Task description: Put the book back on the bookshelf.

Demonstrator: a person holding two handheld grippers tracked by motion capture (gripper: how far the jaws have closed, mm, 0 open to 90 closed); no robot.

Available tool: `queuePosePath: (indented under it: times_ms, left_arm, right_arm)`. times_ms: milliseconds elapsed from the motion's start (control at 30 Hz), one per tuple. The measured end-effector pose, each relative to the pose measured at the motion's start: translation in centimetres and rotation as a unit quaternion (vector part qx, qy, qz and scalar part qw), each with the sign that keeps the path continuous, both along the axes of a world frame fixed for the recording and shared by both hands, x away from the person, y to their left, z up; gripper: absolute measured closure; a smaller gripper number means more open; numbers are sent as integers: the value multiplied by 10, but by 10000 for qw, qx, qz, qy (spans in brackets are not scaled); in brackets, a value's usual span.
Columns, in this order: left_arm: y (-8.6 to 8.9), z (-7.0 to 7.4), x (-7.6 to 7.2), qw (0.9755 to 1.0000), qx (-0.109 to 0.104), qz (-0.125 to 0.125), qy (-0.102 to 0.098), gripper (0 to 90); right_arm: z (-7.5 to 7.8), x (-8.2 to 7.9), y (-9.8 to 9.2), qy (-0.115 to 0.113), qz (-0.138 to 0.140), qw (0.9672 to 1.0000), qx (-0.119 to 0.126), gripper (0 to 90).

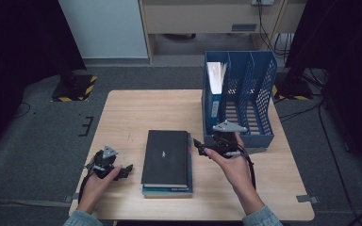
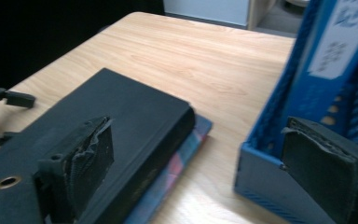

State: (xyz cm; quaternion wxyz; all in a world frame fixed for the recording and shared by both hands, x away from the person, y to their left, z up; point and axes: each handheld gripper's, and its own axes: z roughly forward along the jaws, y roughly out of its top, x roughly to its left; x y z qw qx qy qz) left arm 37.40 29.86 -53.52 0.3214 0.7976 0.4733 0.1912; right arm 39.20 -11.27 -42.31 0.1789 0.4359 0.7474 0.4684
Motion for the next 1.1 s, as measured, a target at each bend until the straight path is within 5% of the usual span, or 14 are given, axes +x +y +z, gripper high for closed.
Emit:
queuePosePath:
  times_ms: [300,533,700,767,1100]
  left_arm:
    - [0,23,-9,9992,-92,-151,-361,46]
    - [-7,45,-21,9967,-552,-354,-475,53]
    - [-29,60,-28,9921,-977,-556,-562,58]
    - [-39,65,-30,9916,-957,-619,-608,64]
    - [-75,64,-22,9894,-1022,-981,-330,69]
  right_arm:
    - [-18,-10,18,297,418,9987,17,137]
    - [-38,-15,33,599,588,9964,-114,120]
    - [-48,-18,42,708,725,9947,-197,116]
    - [-49,-18,44,729,760,9942,-212,115]
    - [-53,-20,52,795,913,9922,-279,114]
